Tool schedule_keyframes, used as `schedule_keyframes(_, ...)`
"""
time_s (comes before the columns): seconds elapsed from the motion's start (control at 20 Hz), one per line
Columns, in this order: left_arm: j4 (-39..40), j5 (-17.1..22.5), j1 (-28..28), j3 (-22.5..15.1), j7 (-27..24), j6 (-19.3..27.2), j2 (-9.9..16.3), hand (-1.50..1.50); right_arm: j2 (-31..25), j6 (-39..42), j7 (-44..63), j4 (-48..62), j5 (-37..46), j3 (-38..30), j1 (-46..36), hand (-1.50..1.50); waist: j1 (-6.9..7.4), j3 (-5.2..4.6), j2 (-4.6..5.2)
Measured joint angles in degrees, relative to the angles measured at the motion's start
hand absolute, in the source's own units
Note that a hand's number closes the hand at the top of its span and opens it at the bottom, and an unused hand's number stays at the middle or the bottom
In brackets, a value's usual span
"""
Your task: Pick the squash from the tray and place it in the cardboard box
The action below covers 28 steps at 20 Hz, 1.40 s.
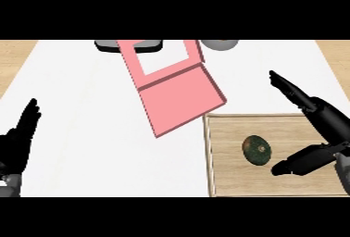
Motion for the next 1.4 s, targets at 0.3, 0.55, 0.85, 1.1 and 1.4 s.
schedule_keyframes(0.3,0.9,-4.0,-2.4,-1.0,3.7,1.8,2.3,0.00,-0.7,7.9,-23.9,13.3,-0.3,0.1,6.9,-1.50,-0.40,0.38,0.68)
schedule_keyframes(0.55,0.8,-5.9,-4.1,-2.1,6.0,2.5,2.1,0.00,-4.9,5.5,-36.9,24.4,5.0,-0.6,3.8,-1.50,0.37,0.36,0.67)
schedule_keyframes(0.85,0.8,-7.7,-5.1,-2.9,7.5,3.1,1.5,0.00,-11.8,-0.5,-41.4,29.5,17.4,3.9,-2.3,-1.50,0.79,0.18,0.51)
schedule_keyframes(1.1,1.4,-8.5,-5.8,-2.9,8.1,3.3,0.5,0.00,-12.5,-2.0,-40.5,31.1,26.5,10.6,-7.1,-1.50,0.51,0.06,0.31)
schedule_keyframes(1.4,0.2,-8.8,-5.5,-1.7,9.2,2.2,1.2,0.00,-12.4,1.5,-35.4,31.2,34.6,16.6,-12.9,-1.50,0.22,0.01,0.11)
